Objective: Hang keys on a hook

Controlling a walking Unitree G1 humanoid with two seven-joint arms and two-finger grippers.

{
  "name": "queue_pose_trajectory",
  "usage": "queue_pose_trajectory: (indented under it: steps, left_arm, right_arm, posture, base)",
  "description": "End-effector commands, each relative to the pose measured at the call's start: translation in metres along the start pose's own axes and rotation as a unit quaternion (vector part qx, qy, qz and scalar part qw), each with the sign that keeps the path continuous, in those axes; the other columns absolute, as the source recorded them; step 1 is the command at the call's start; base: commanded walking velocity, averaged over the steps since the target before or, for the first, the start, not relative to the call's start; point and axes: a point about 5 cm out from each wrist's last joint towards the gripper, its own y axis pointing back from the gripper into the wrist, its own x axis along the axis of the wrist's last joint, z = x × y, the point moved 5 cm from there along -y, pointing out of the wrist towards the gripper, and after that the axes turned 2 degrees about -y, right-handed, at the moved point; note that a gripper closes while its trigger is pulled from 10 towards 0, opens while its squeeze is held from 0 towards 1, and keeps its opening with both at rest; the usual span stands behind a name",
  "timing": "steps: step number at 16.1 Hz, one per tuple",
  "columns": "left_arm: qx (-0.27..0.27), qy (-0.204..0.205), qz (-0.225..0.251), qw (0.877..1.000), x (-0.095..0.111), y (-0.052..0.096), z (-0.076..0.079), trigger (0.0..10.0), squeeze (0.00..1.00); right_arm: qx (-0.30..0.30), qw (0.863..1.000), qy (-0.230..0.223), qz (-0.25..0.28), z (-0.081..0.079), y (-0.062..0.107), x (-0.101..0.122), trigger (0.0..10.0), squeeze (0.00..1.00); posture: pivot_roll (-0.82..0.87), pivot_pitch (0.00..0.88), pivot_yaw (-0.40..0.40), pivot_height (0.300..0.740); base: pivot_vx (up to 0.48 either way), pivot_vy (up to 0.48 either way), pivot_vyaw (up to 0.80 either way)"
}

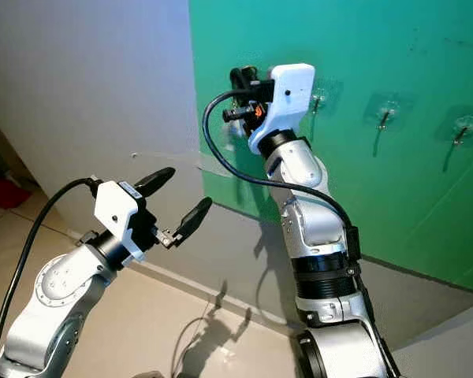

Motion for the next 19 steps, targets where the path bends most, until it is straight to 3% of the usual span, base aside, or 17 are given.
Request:
queue_pose_trajectory:
  steps: [1, 6, 13, 19]
  left_arm:
    - [-0.003, -0.003, -0.004, 1.0, -0.002, 0.0, 0.002, 10.0, 0.0]
    - [-0.007, -0.005, -0.007, 1.0, -0.003, -0.001, 0.003, 10.0, 0.0]
    - [-0.011, -0.006, -0.008, 1.0, -0.003, -0.001, 0.004, 10.0, 0.0]
    - [-0.016, -0.006, -0.008, 1.0, -0.003, -0.001, 0.005, 10.0, 0.0]
  right_arm:
    - [-0.004, 1.0, 0.013, 0.0, 0.002, -0.001, 0.001, 10.0, 0.0]
    - [-0.044, 0.998, 0.038, -0.021, 0.017, 0.003, -0.009, 10.0, 0.0]
    - [-0.129, 0.991, 0.03, 0.006, 0.046, 0.005, 0.001, 10.0, 0.0]
    - [-0.145, 0.989, 0.037, -0.001, 0.053, 0.008, -0.002, 10.0, 0.0]
  posture:
    - [0.0, 0.0, -0.009, 0.74]
    - [0.0, 0.0, -0.01, 0.74]
    - [0.0, 0.0, -0.002, 0.74]
    - [-0.01, 0.0, 0.002, 0.74]
  base:
    - [0.0, 0.0, 0.0]
    - [0.0, 0.0, 0.0]
    - [0.0, 0.0, 0.0]
    - [0.0, 0.0, 0.0]
